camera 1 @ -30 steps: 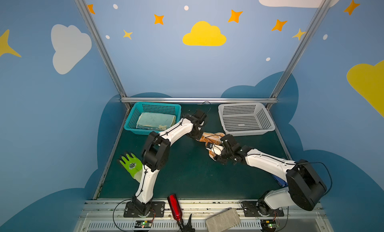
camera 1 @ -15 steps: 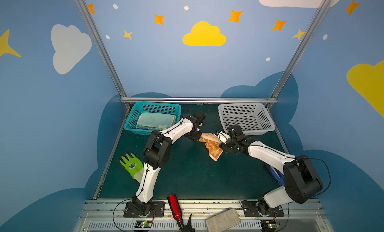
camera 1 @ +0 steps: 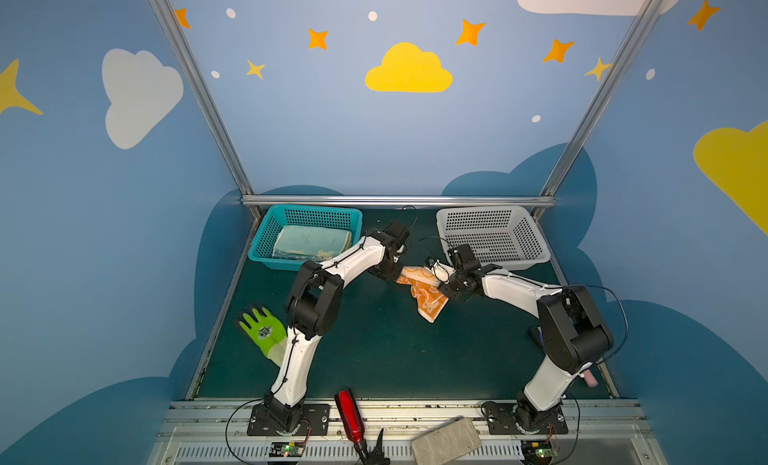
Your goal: Fold and stack the towels
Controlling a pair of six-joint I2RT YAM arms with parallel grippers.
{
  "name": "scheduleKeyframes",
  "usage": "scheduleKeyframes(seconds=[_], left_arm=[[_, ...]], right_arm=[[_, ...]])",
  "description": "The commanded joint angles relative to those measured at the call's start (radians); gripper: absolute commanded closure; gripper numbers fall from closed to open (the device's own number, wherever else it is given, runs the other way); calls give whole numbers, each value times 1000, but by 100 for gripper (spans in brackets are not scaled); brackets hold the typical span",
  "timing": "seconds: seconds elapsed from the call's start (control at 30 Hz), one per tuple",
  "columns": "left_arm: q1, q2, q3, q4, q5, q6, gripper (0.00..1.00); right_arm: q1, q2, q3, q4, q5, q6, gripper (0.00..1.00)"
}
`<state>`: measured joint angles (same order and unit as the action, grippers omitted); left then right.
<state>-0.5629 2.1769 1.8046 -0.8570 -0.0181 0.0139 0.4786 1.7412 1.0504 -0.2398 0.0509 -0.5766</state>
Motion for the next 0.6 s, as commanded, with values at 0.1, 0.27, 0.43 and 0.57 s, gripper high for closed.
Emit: scheduleKeyframes(seconds=[0.1,0.27,0.43,0.57], left_arm=[[4,-20,32,-16,-3,2,96],[11,-32,28,-8,17,-2,96],[16,-87,6,26,86,-11,96],[15,-166,-23,51,123,-15,96]], right_arm=[[-19,29,48,-57,-15,-12,72],[-20,22,51,-85,-46,-23,100],[-19,-49,58,-102,-84,40,100],[-11,-141,105,-143,-78,126,100]])
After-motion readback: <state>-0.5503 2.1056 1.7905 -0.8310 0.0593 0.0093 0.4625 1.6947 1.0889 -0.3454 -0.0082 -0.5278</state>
